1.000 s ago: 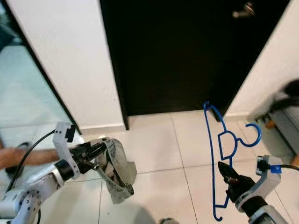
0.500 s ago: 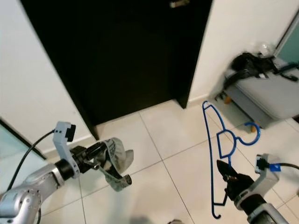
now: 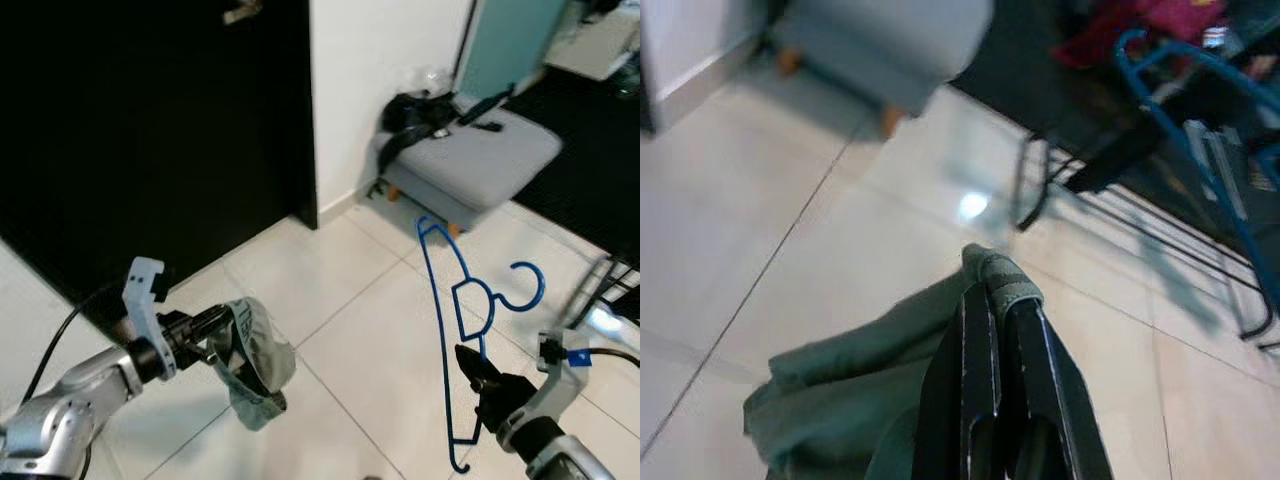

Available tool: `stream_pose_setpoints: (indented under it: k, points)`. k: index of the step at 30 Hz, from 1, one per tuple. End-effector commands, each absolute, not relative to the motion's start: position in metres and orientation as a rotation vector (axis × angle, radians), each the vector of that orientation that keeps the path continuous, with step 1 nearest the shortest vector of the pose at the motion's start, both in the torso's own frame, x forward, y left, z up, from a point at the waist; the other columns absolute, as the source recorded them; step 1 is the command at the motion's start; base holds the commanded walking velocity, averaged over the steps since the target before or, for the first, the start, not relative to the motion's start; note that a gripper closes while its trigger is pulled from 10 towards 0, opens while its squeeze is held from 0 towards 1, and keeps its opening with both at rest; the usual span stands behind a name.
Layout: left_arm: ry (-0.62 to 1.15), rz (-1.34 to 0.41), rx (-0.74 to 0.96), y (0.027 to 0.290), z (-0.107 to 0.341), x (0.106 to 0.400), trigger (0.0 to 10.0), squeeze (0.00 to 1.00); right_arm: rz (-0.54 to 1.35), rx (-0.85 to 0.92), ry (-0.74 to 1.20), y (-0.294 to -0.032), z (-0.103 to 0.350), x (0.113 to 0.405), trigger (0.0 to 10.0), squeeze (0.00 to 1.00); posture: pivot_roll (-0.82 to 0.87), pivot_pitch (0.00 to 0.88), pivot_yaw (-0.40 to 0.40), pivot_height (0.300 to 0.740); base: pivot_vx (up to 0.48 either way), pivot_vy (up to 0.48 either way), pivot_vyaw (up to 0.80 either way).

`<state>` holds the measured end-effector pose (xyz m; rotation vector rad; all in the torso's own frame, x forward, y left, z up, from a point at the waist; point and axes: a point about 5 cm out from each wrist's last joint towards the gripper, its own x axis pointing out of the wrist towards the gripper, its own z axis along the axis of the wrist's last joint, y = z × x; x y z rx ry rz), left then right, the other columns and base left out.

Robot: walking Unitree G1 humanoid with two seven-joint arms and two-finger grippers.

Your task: Hang hanger

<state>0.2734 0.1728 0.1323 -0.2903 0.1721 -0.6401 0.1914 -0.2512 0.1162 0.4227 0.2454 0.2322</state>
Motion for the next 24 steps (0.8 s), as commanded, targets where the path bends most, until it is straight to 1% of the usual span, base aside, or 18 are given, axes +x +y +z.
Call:
stream_pose_setpoints:
  k: [1,4,7,8,9,12,14,16,19,22,24]
  points:
    - [0.195,-0.632,-0.268,0.178,0.127,0.271,10.0,0.0,0.25,0.428,0.258,-0.247,0.113,0.189,10.0,0.0,-0.05,0.137,0.021,0.74,0.0,0.0,-0.8]
    - [0.144,-0.67,-0.195,0.174,0.136,0.276,10.0,0.0,0.314,0.407,0.272,-0.243,0.114,0.189,10.0,0.0,-0.06,0.132,0.022,0.74,0.0,0.0,-0.8]
    - [0.087,-0.745,-0.101,0.163,0.152,0.283,10.0,0.0,0.422,0.349,0.281,-0.237,0.119,0.187,10.0,0.0,-0.06,0.127,0.028,0.74,0.0,0.0,-0.8]
    - [0.087,-0.745,-0.101,0.163,0.152,0.283,10.0,0.0,0.422,0.349,0.281,-0.237,0.119,0.187,10.0,0.0,-0.06,0.127,0.028,0.74,0.0,0.0,-0.8]
    - [0.06,-0.771,-0.063,0.159,0.16,0.285,10.0,0.0,0.45,0.322,0.28,-0.237,0.122,0.186,10.0,0.0,-0.06,0.127,0.028,0.74,0.0,0.0,-0.73]
    - [0.001,-0.8,0.015,0.155,0.179,0.293,10.0,0.0,0.531,0.269,0.274,-0.236,0.131,0.185,10.0,0.0,-0.06,0.121,0.031,0.74,0.0,0.0,0.0]
    - [-0.057,-0.785,0.07,0.155,0.198,0.302,10.0,0.0,0.669,0.239,0.265,-0.23,0.147,0.179,10.0,0.0,-0.06,0.117,0.033,0.74,0.0,0.0,0.0]
    - [-0.109,-0.745,0.098,0.156,0.215,0.31,10.0,0.0,0.82,0.201,0.279,-0.223,0.163,0.167,10.0,0.0,-0.06,0.114,0.034,0.74,0.0,0.0,0.0]
    - [-0.126,-0.733,0.107,0.156,0.22,0.313,10.0,0.0,0.868,0.186,0.289,-0.22,0.167,0.163,10.0,0.0,-0.06,0.114,0.034,0.74,0.0,0.0,0.0]
    - [-0.126,-0.733,0.107,0.156,0.22,0.313,10.0,0.0,0.868,0.186,0.289,-0.22,0.167,0.163,10.0,0.0,-0.06,0.114,0.034,0.74,0.0,0.0,0.0]
    - [-0.167,-0.711,0.107,0.147,0.231,0.315,10.0,0.0,0.96,0.15,0.325,-0.216,0.176,0.15,10.0,0.0,-0.07,0.105,0.036,0.74,0.0,0.0,0.0]
